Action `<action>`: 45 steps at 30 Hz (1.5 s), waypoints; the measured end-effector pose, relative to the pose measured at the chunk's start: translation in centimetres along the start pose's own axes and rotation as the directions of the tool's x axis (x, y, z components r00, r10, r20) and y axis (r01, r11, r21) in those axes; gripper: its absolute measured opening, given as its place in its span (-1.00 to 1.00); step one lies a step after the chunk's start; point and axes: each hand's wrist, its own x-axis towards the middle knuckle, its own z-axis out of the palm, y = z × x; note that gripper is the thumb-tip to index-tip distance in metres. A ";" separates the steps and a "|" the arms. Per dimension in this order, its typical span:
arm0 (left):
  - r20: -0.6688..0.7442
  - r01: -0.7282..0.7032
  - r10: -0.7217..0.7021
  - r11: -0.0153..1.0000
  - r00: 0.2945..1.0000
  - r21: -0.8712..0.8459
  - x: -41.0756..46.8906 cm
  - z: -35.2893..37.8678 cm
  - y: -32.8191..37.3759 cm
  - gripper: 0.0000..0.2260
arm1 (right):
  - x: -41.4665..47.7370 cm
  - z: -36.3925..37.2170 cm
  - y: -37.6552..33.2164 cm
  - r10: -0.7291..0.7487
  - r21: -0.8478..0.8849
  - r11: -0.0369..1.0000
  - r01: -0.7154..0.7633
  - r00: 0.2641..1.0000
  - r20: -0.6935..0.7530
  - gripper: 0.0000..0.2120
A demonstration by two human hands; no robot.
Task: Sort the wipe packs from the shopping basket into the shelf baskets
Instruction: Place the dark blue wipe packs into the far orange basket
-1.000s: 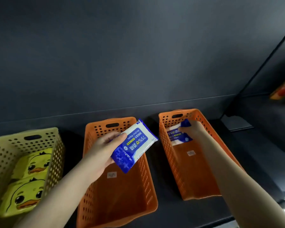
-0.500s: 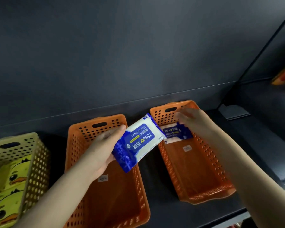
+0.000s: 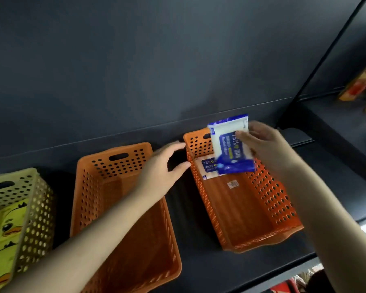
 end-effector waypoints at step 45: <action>0.356 -0.165 -0.020 0.860 0.934 0.482 2.1 0.4 -1.0 -0.31 | 1.1 1.2 3.6 0.293 -0.880 0.458 0.125 0.914 0.282 -0.46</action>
